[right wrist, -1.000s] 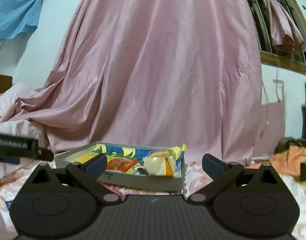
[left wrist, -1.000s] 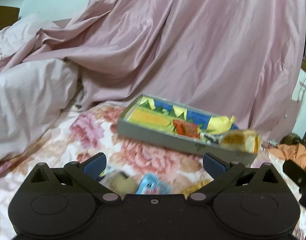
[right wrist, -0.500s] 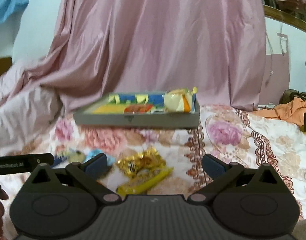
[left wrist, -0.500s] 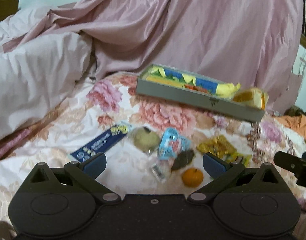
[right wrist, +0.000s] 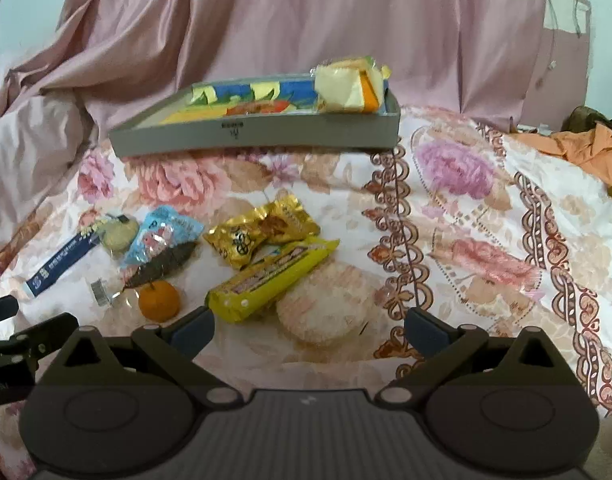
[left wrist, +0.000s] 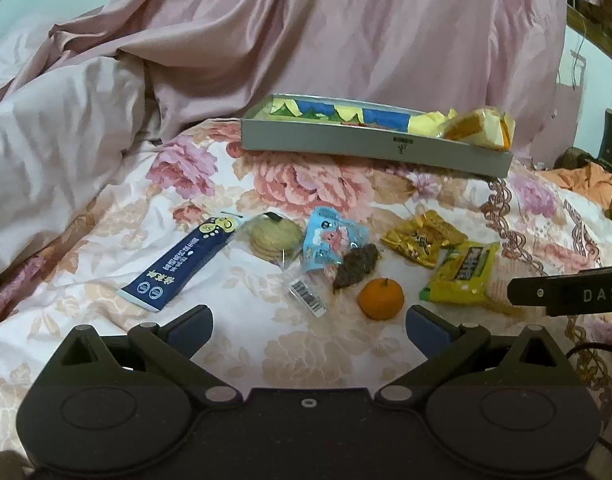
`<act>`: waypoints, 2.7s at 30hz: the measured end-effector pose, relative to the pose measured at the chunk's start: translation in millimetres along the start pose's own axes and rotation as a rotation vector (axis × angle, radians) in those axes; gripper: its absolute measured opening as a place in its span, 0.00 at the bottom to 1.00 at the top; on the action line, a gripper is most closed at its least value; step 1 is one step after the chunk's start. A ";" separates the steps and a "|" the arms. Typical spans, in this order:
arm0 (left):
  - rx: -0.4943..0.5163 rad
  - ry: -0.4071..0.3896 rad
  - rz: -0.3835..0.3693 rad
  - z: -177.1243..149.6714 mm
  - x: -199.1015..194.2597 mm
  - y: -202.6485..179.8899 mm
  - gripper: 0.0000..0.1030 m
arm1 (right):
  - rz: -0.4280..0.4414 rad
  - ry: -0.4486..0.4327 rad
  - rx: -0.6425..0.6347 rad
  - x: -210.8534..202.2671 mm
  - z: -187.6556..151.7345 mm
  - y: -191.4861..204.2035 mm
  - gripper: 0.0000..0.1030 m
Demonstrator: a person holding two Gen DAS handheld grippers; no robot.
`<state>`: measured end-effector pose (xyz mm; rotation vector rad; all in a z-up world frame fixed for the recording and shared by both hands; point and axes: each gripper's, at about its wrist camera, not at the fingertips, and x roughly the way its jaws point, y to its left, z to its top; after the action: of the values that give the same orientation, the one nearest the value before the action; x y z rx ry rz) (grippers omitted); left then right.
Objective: Organize snacks
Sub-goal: 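Move both tools back over the remaining snacks on the bedspread, then grasp the mandarin orange with left tool while right tool grasps the round rice cracker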
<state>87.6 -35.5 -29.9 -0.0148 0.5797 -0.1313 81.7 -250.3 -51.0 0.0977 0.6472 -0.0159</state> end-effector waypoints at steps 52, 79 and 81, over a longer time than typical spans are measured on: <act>-0.043 0.136 -0.257 15.8 93.0 -37.3 0.93 | 0.381 0.208 -0.651 88.2 29.1 -19.7 1.00; -0.026 0.071 -0.102 2.5 86.0 -43.0 0.38 | 0.392 0.228 -0.585 88.6 28.2 -22.2 0.87; -0.040 0.075 -0.103 2.7 85.1 -43.2 0.38 | 0.393 0.226 -0.585 88.5 28.0 -22.4 0.83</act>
<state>154.4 -89.2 -71.9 -0.0784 0.6563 -0.2212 168.1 -273.8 -84.1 -0.3442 0.8256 0.5682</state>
